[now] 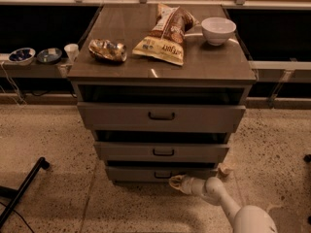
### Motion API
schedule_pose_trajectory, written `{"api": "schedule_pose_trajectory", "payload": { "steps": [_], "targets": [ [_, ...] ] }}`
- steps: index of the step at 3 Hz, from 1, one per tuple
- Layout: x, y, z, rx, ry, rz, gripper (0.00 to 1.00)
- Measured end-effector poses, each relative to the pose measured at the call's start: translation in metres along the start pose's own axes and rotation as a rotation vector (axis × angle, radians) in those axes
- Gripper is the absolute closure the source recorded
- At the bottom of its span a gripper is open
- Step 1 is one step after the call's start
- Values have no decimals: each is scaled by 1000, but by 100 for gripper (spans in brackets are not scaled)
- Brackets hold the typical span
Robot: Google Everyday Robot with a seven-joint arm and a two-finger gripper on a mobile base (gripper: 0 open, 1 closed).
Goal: Close bottom drawer
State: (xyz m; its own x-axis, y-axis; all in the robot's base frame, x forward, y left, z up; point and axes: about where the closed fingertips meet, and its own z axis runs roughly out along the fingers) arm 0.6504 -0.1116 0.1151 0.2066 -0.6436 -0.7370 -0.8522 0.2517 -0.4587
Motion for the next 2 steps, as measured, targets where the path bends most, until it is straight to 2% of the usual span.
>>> {"api": "schedule_pose_trajectory", "payload": {
  "steps": [1,2],
  "targets": [
    [-1,10,-11,-33,-13,-17,100],
    [-13,34,-39,-99,-60,-52,100]
  ]
}}
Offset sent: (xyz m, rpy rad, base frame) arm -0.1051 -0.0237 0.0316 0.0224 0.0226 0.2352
